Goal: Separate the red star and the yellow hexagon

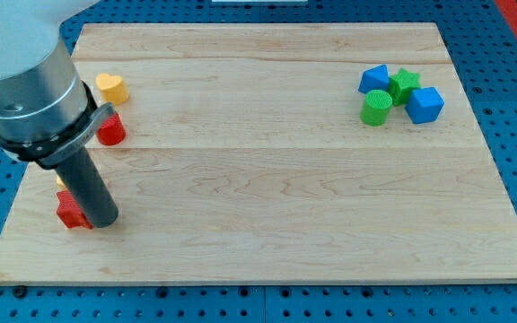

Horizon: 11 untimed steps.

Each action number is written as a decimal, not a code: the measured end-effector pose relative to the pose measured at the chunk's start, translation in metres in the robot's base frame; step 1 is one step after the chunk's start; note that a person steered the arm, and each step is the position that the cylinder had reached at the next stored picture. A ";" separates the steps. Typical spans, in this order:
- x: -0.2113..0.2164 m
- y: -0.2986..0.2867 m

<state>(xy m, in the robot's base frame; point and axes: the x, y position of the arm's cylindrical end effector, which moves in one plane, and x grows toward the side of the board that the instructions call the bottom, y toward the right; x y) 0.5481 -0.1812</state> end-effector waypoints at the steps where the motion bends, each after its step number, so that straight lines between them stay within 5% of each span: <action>1: 0.014 -0.010; 3: 0.014 0.040; 6: -0.021 -0.020; 9: -0.011 -0.027; 11: -0.047 -0.036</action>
